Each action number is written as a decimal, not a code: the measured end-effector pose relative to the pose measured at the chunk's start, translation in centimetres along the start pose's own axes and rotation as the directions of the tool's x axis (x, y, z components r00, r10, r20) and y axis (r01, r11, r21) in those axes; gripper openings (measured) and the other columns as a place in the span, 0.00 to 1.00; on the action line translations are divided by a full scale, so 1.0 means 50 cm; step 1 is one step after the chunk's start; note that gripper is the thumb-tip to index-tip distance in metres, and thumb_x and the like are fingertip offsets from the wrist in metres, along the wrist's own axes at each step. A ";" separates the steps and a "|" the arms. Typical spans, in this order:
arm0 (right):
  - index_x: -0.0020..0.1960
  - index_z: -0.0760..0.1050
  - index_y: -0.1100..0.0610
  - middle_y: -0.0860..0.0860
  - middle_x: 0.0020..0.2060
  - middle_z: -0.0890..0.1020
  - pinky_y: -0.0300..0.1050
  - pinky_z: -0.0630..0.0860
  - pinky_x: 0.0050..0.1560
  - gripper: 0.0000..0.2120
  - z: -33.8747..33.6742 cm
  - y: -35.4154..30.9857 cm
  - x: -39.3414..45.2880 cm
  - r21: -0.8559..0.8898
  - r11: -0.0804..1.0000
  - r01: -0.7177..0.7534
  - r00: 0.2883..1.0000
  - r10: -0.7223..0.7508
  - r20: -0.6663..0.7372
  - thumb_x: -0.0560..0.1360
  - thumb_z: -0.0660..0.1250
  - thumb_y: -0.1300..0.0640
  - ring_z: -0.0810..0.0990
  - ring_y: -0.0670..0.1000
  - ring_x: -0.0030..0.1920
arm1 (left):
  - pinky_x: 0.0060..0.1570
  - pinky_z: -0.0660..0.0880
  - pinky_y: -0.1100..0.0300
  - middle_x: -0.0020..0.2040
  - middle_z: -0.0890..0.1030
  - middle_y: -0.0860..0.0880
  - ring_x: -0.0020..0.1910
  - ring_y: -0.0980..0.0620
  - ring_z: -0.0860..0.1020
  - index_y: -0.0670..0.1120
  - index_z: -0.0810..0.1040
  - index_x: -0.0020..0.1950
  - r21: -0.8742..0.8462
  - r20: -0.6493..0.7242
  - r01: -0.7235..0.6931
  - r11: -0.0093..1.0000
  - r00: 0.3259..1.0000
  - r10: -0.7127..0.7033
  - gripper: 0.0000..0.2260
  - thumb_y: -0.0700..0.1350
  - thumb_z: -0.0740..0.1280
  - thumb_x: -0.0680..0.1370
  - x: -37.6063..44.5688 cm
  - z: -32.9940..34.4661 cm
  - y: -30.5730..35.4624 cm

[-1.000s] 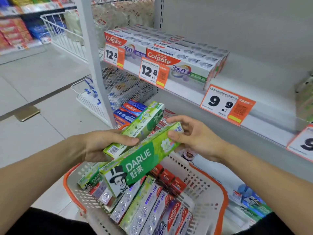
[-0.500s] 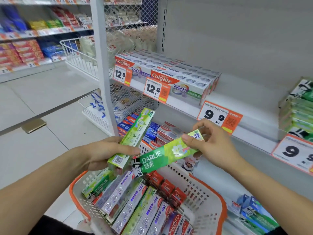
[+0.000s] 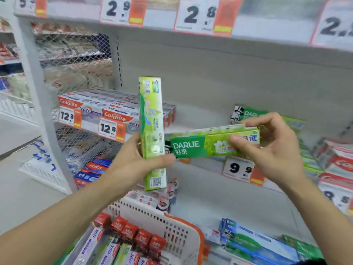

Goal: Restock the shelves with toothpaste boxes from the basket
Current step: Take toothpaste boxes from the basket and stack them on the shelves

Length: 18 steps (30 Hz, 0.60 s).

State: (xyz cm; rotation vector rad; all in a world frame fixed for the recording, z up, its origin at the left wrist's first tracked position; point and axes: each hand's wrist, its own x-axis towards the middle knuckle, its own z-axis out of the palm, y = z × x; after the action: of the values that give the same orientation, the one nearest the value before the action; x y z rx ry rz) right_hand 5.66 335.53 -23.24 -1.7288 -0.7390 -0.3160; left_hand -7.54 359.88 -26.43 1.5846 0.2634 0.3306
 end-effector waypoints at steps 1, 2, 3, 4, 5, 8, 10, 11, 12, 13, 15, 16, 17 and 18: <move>0.49 0.74 0.52 0.45 0.45 0.84 0.43 0.82 0.38 0.20 -0.028 0.013 0.010 -0.043 0.999 -0.016 1.000 0.016 0.002 0.65 0.79 0.47 0.86 0.46 0.40 | 0.50 0.80 0.59 0.50 0.86 0.55 0.50 0.55 0.85 0.52 0.74 0.62 0.016 -0.013 -0.040 0.999 0.999 0.040 0.35 0.47 0.84 0.58 0.014 0.024 0.014; 0.49 0.74 0.48 0.43 0.46 0.83 0.46 0.81 0.41 0.20 -0.055 0.028 0.019 -0.120 0.993 -0.021 1.000 0.023 0.014 0.65 0.79 0.42 0.85 0.47 0.43 | 0.47 0.80 0.63 0.48 0.86 0.57 0.48 0.57 0.85 0.51 0.74 0.61 0.030 -0.021 -0.072 0.997 0.997 0.073 0.35 0.48 0.82 0.57 0.030 0.047 0.024; 0.48 0.75 0.45 0.42 0.47 0.82 0.47 0.79 0.44 0.19 -0.081 0.047 0.028 -0.212 0.977 -0.012 0.999 0.019 0.031 0.66 0.77 0.38 0.84 0.46 0.45 | 0.44 0.81 0.64 0.47 0.86 0.57 0.47 0.58 0.85 0.50 0.74 0.61 0.041 -0.020 -0.100 0.994 0.995 0.101 0.35 0.49 0.81 0.56 0.045 0.073 0.036; 0.49 0.75 0.43 0.41 0.48 0.81 0.45 0.75 0.47 0.18 -0.104 0.065 0.036 -0.294 0.956 0.004 0.999 0.011 0.049 0.66 0.75 0.36 0.81 0.45 0.48 | 0.44 0.81 0.64 0.46 0.86 0.55 0.46 0.58 0.85 0.49 0.74 0.61 0.053 -0.014 -0.125 0.991 0.992 0.126 0.36 0.49 0.82 0.56 0.061 0.099 0.047; 0.50 0.75 0.43 0.40 0.49 0.81 0.43 0.72 0.50 0.17 -0.125 0.078 0.044 -0.354 0.935 0.018 0.998 0.003 0.060 0.67 0.74 0.36 0.79 0.44 0.50 | 0.44 0.81 0.62 0.46 0.86 0.53 0.46 0.57 0.85 0.48 0.74 0.61 0.071 -0.014 -0.147 0.987 0.989 0.148 0.36 0.48 0.84 0.57 0.080 0.123 0.055; 0.57 0.79 0.49 0.43 0.53 0.80 0.39 0.68 0.55 0.15 -0.176 0.107 0.081 -0.528 0.849 0.023 0.999 0.002 0.046 0.73 0.74 0.48 0.79 0.50 0.56 | 0.44 0.81 0.61 0.47 0.85 0.51 0.43 0.57 0.85 0.48 0.74 0.58 0.085 -0.016 -0.155 0.984 0.987 0.157 0.29 0.43 0.84 0.62 0.158 0.189 0.070; 0.60 0.80 0.50 0.47 0.54 0.81 0.41 0.70 0.51 0.14 -0.202 0.119 0.104 -0.589 0.807 -0.041 0.999 0.048 -0.004 0.74 0.74 0.51 0.81 0.55 0.52 | 0.45 0.81 0.57 0.48 0.85 0.50 0.45 0.53 0.85 0.48 0.74 0.57 0.087 -0.003 -0.110 0.990 0.994 0.111 0.30 0.47 0.84 0.60 0.203 0.229 0.069; 0.59 0.80 0.51 0.49 0.54 0.81 0.42 0.70 0.48 0.13 -0.209 0.123 0.112 -0.594 0.801 -0.076 0.997 0.073 -0.029 0.75 0.73 0.52 0.81 0.56 0.49 | 0.45 0.81 0.54 0.49 0.85 0.48 0.46 0.51 0.85 0.48 0.75 0.57 0.092 0.005 -0.074 0.993 0.997 0.074 0.32 0.50 0.85 0.58 0.219 0.246 0.065; 0.59 0.80 0.52 0.50 0.54 0.81 0.41 0.68 0.46 0.12 -0.213 0.128 0.117 -0.595 0.798 -0.096 0.995 0.087 -0.043 0.76 0.72 0.53 0.80 0.55 0.45 | 0.45 0.81 0.52 0.49 0.86 0.47 0.46 0.49 0.85 0.47 0.77 0.57 0.095 0.012 -0.034 0.995 0.999 0.033 0.34 0.53 0.84 0.56 0.229 0.259 0.057; 0.59 0.80 0.53 0.51 0.54 0.80 0.39 0.66 0.45 0.12 -0.212 0.134 0.121 -0.607 0.788 -0.104 0.994 0.095 -0.047 0.76 0.72 0.55 0.78 0.54 0.44 | 0.44 0.80 0.51 0.49 0.86 0.47 0.45 0.47 0.85 0.47 0.78 0.56 0.081 0.018 -0.006 0.997 1.000 0.005 0.33 0.55 0.83 0.56 0.235 0.268 0.047; 0.59 0.80 0.55 0.54 0.56 0.80 0.39 0.66 0.47 0.12 -0.205 0.147 0.126 -0.661 0.740 -0.124 0.991 0.120 -0.052 0.76 0.72 0.57 0.79 0.56 0.50 | 0.43 0.76 0.48 0.43 0.83 0.44 0.41 0.46 0.81 0.46 0.82 0.50 0.028 0.010 0.035 0.999 0.999 -0.035 0.23 0.54 0.82 0.61 0.242 0.273 0.030; 0.59 0.80 0.56 0.56 0.57 0.80 0.42 0.69 0.50 0.12 -0.202 0.153 0.127 -0.690 0.710 -0.142 0.988 0.143 -0.057 0.76 0.72 0.57 0.79 0.58 0.54 | 0.41 0.74 0.45 0.40 0.81 0.43 0.39 0.44 0.77 0.46 0.82 0.48 0.003 0.004 0.053 0.999 0.999 -0.053 0.19 0.53 0.82 0.63 0.241 0.273 0.026; 0.59 0.80 0.56 0.57 0.57 0.81 0.44 0.71 0.52 0.13 -0.198 0.156 0.127 -0.716 0.678 -0.169 0.982 0.176 -0.066 0.75 0.73 0.56 0.78 0.59 0.56 | 0.41 0.74 0.46 0.39 0.80 0.43 0.38 0.44 0.77 0.45 0.83 0.48 -0.012 0.003 0.060 0.998 0.998 -0.060 0.18 0.53 0.81 0.65 0.242 0.271 0.023; 0.59 0.80 0.56 0.58 0.57 0.81 0.46 0.72 0.54 0.14 -0.194 0.154 0.126 -0.734 0.653 -0.188 0.978 0.193 -0.079 0.74 0.73 0.57 0.78 0.59 0.58 | 0.42 0.76 0.49 0.40 0.82 0.45 0.39 0.45 0.78 0.46 0.82 0.49 -0.005 -0.003 0.048 0.999 0.999 -0.048 0.17 0.52 0.80 0.67 0.239 0.268 0.022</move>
State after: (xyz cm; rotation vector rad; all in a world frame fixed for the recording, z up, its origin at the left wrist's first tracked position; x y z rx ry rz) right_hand 16.90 327.37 -22.80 -2.5683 -0.4298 -0.5123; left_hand 8.47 351.78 -25.08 1.5708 0.3020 0.2961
